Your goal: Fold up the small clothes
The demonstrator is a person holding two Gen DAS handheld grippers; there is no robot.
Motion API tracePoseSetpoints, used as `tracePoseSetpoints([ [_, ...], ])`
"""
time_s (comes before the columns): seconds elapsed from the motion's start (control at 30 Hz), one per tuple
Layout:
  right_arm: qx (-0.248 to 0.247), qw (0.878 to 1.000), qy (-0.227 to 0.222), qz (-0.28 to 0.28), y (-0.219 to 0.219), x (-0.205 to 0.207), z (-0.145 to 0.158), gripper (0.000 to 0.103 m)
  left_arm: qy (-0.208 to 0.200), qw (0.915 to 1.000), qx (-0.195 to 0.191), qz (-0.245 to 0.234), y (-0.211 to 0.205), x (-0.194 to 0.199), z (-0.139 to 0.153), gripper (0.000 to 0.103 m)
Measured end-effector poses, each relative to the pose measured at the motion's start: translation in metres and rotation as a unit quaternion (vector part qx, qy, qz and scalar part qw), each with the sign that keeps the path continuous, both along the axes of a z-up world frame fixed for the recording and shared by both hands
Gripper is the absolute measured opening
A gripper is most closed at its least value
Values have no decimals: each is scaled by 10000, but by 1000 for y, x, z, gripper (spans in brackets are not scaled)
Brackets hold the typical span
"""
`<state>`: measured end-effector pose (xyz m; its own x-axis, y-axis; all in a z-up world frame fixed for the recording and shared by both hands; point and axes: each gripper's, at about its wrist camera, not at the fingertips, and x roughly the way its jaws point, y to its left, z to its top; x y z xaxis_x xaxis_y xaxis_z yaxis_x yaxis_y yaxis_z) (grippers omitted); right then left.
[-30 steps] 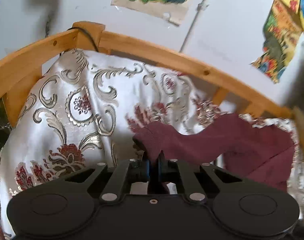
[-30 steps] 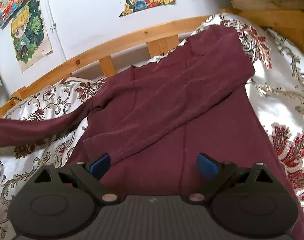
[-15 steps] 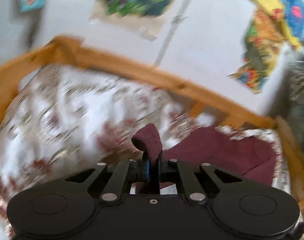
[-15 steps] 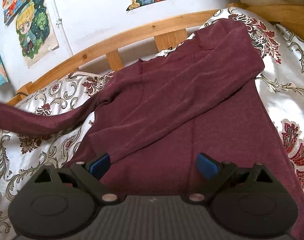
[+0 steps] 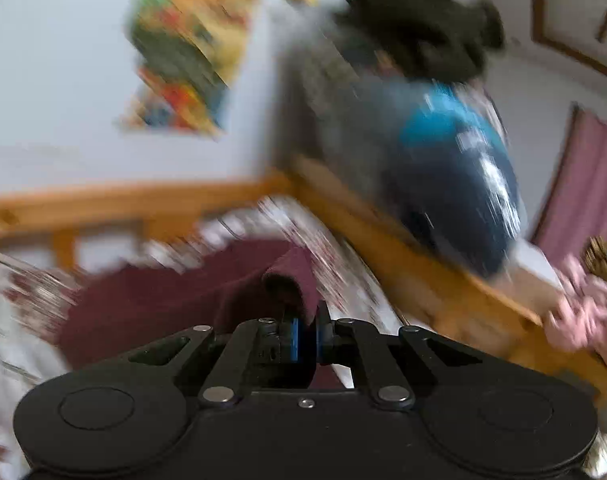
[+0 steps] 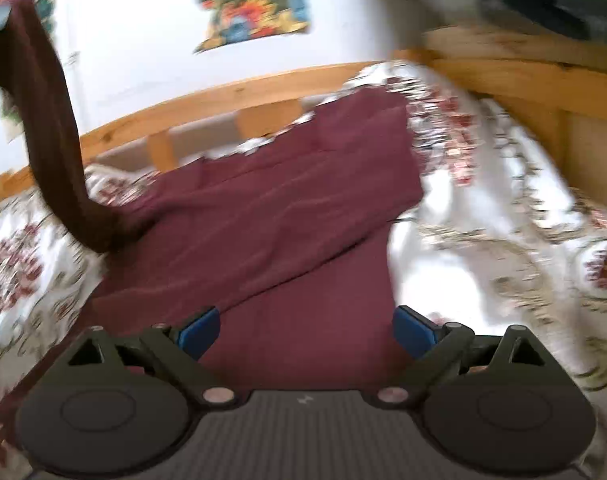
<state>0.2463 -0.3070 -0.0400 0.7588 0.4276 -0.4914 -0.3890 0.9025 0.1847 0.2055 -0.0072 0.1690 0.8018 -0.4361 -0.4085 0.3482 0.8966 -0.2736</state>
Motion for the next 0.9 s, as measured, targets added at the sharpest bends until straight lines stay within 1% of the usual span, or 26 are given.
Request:
tracePoseSetpoints([
  [0.07,112,9997,-5,-221,-14,6,3,96,296,9993,120,-202,-28,14,-30,7],
  [0.1,149,9994,-23,-316,-20,9,4,96,442,9987,120,-221,-37,20,-44,7],
  [0.2,192,9983,-68,-551,-34,18,4,96,862,9961,103,-144,-52,31,-87,8],
  [0.27,241,9975,-29,-657,-40,22,1,96,1035,9946,86,-76,-55,35,-109,9],
  [0.3,283,9972,8,-688,-41,23,0,96,1126,9936,49,-63,-53,34,-120,14],
  [0.33,324,9970,52,-707,-42,25,-2,96,1233,9924,1,-54,-50,34,-124,22],
  [0.37,362,9967,100,-716,-42,27,-4,96,1341,9909,-86,-43,-48,34,-131,26],
  [0.43,435,9965,168,-690,-42,29,-7,96,1454,9892,-190,-37,-39,33,-137,59],
  [0.5,495,9967,182,-611,-39,30,-9,96,1403,9898,-236,23,-29,29,-139,72],
  [0.6,609,9974,128,-358,-31,28,-11,96,1182,9926,-110,257,-2,21,-135,77],
  [0.63,673,9975,103,-194,-27,26,-11,96,1098,9929,-3,455,9,20,-134,78],
  [0.67,699,9975,92,-45,-24,26,-12,96,1056,9908,132,832,24,19,-137,78],
  [0.7,691,9975,74,125,-18,24,-12,95,1083,9869,193,1176,38,20,-139,78],
  [0.77,630,9970,36,440,-6,22,-14,89,1099,9753,141,1912,73,24,-149,75],
  [0.8,576,9967,36,579,0,21,-15,83,1079,9677,67,2277,92,27,-156,71],
  [0.83,488,9963,44,706,7,21,-16,79,1097,9608,-30,2547,107,30,-162,64],
  [0.87,395,9962,41,778,14,20,-18,77,1157,9544,-180,2746,124,36,-169,60],
  [0.9,305,9961,41,832,19,19,-21,76,1294,9490,-385,2847,140,43,-178,56],
])
